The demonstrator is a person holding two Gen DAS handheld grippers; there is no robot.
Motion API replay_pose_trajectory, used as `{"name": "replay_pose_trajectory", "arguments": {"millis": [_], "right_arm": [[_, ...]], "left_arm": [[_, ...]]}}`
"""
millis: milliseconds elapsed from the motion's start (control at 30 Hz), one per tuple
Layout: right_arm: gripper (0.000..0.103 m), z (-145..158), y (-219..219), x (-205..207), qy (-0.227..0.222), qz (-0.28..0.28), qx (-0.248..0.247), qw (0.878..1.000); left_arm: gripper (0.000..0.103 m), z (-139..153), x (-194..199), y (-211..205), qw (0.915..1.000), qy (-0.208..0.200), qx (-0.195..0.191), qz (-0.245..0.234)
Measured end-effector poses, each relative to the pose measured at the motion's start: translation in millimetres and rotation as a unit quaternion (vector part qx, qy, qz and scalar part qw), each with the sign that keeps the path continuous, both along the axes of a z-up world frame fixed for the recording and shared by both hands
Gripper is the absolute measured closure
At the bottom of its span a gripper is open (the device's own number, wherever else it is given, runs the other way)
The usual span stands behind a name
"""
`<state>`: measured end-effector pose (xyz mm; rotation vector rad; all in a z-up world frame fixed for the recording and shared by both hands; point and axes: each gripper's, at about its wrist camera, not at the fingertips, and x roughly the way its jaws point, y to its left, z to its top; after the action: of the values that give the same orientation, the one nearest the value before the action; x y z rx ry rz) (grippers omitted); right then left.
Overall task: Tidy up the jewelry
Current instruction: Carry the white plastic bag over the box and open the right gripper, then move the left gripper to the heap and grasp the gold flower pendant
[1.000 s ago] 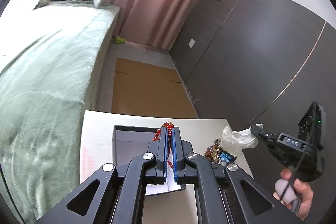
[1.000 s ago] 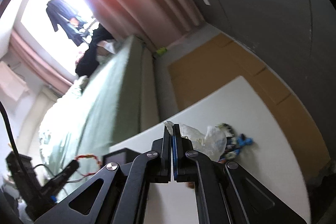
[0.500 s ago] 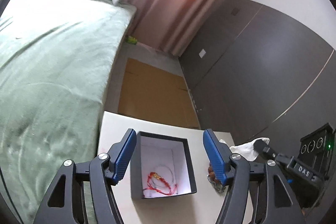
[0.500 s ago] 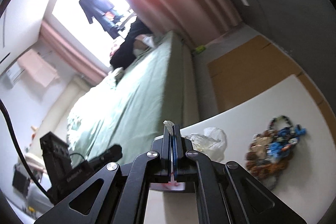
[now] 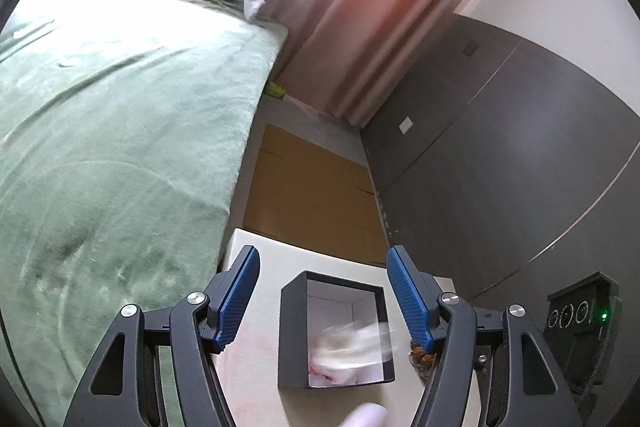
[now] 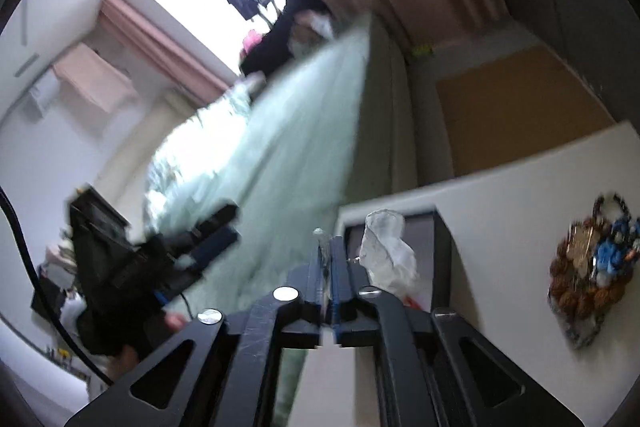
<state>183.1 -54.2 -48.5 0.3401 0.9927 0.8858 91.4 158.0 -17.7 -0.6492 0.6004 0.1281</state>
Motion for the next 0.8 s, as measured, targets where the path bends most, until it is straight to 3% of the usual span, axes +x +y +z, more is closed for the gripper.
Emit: {"name": "replay_pose_trajectory", "arguments": {"millis": [100,200,567,800], "right_arm": [[0.043,0,-14,2,-0.007,-0.027,-0.012,1.0],[0.033,6,-37,8,-0.009,-0.05,-0.001,0.999],[0.031,18,-113,15,-0.007,-0.14,-0.006,0.99],[0.03,17,-142,20,0.006,-0.164,-0.021,0.986]], "left_arm": [[0.036,0,1,-4,1.0,0.0,0.004,-0.008],[0.036,0,4,-11,0.9998,0.001,0.007,-0.018],[0.036,-4,24,-55,0.9979,0.011,0.022,-0.061],[0.036,-8,39,-93,0.9949,0.018,0.033,-0.094]]}}
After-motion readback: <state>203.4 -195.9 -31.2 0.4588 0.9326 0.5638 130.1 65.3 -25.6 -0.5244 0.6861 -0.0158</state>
